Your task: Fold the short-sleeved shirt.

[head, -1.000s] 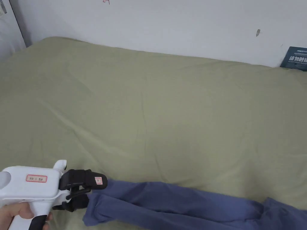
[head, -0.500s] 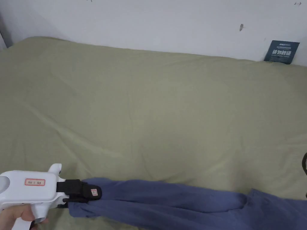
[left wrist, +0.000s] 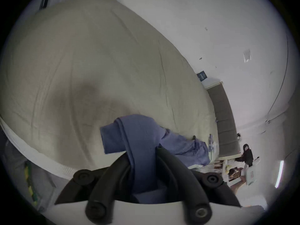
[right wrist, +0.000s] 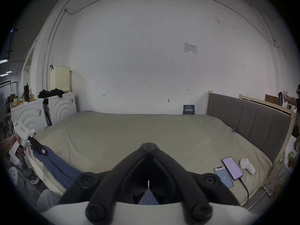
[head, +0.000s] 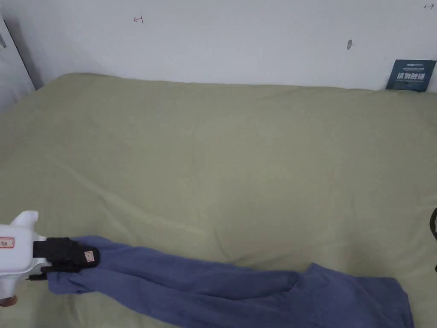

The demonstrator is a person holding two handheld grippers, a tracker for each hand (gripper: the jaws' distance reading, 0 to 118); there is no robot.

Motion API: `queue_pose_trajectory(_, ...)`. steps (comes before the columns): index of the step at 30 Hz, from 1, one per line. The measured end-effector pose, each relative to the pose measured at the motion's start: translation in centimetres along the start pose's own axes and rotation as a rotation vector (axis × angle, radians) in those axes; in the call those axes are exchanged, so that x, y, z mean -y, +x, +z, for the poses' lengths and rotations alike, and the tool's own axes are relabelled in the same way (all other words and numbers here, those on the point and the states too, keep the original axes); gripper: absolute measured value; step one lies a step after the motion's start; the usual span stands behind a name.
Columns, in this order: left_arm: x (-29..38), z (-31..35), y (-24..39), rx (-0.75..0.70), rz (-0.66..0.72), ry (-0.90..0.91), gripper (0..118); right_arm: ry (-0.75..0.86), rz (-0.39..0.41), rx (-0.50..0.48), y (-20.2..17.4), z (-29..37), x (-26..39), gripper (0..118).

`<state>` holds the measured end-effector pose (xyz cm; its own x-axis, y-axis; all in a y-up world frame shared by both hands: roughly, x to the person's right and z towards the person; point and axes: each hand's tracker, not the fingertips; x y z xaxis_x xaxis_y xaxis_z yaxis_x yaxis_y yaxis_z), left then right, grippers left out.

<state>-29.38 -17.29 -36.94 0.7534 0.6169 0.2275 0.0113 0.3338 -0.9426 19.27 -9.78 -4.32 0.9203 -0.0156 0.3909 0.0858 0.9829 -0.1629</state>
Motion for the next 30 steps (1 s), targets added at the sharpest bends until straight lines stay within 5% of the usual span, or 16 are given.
queue_pose_trajectory(9, 3.2, -4.3, 15.6, -0.262, -0.322, -0.025, 6, 0.001, 0.007, -0.003, 1.6, 2.2, 0.5, 2)
queue_pose_trajectory(18, 8.6, -17.6, 23.6, -0.316, -0.415, -0.157, 17, -0.037, -0.056, 0.032, 4.7, 2.9, 2.0, 2)
queue_pose_trajectory(21, 9.7, -21.5, 24.3, -0.299, -0.523, -0.145, 118, -0.054, -0.066, 0.048, 5.5, 3.2, 2.4, 2)
queue_pose_trajectory(30, 6.8, -16.2, 21.6, -0.112, -0.345, -0.072, 105, -0.081, -0.093, 0.071, 6.3, 3.3, 3.0, 2)
